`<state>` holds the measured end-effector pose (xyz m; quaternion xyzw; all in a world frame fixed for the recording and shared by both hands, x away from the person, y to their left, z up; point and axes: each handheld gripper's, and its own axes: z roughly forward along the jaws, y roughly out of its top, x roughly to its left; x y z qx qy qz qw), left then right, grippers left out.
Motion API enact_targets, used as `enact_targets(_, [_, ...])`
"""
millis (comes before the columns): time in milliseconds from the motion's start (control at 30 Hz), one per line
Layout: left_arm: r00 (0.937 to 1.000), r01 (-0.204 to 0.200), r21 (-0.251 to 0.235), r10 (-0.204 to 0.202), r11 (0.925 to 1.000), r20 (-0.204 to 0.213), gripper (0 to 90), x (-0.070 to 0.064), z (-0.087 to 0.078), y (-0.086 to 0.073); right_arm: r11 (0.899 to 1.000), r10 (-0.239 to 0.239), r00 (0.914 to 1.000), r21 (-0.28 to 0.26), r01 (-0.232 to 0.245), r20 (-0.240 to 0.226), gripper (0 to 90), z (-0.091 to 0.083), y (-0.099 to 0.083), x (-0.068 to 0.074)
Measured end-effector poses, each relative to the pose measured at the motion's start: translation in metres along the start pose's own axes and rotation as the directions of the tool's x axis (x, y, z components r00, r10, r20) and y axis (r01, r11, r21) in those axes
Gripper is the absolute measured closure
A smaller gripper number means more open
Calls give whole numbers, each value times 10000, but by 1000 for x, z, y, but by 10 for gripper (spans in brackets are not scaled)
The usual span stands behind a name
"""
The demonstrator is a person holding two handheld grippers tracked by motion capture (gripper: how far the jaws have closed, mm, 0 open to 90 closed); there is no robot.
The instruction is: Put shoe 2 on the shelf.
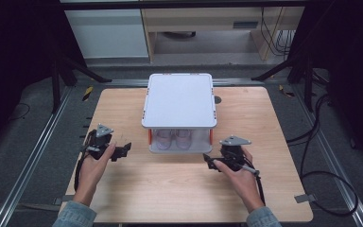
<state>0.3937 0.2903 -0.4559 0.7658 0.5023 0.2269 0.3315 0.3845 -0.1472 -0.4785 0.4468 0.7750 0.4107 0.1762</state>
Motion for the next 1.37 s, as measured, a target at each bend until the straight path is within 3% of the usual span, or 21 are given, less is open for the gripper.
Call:
enact_targets(33, [10000, 0, 0, 0, 10000, 0, 64, 0, 0, 0, 10000, 0, 10000, 0, 0, 0, 116, 0, 0, 0])
enact_targets(67, [10000, -17, 176, 18, 9998, -53, 64, 2, 8, -8, 9997, 177, 9990, 142, -183, 416, 119, -3, -6, -20])
enact_targets(133, [10000, -57, 241, 59, 9997, -79, 64, 3, 13, -14, 9988, 387, 9957, 255, -410, 843, 130, -4, -10, -36])
enact_targets(167, [10000, -57, 241, 59, 9997, -79, 64, 3, 13, -14, 9988, 387, 9957, 255, -410, 843, 130, -4, -10, -36])
enact_targets(200, [9998, -139, 243, 142, 9996, -140, 64, 3, 17, -19, 9977, 602, 9912, 243, -635, 1176, 131, -6, -14, -53])
enact_targets(233, [9997, -193, 249, 196, 9995, -143, 64, 3, 18, -20, 9968, 739, 9888, 218, -774, 1294, 132, -7, -15, -60])
enact_targets(267, [9997, -193, 249, 196, 9995, -143, 63, 3, 18, -20, 9968, 739, 9888, 218, -774, 1294, 132, -7, -15, -60])
enact_targets(333, [9990, -422, 406, 428, 9983, -146, 59, 2, 23, -22, 9934, 1110, 9808, 104, -1142, 1603, 140, -7, -18, -79])
enact_targets(400, [9985, -502, 452, 510, 9977, -176, 58, 2, 25, -23, 9930, 1149, 9783, 60, -1177, 1726, 144, -6, -19, -85])
enact_targets(1033, [9998, -179, 703, 187, 9974, -106, 46, 4, 41, -37, 9868, 1422, 9583, 396, -1567, 2480, 150, 9, -29, -104])
enact_targets(1100, [10000, 31, 594, -32, 9982, 19, 24, 3, 43, -39, 9860, 1477, 9571, 387, -1622, 2494, 143, 9, -28, -105])
enact_targets(1367, [10000, 81, 536, -78, 9985, -62, 10, 1, 42, -41, 9906, 886, 9588, 771, -1132, 2698, 123, 13, -27, -97])
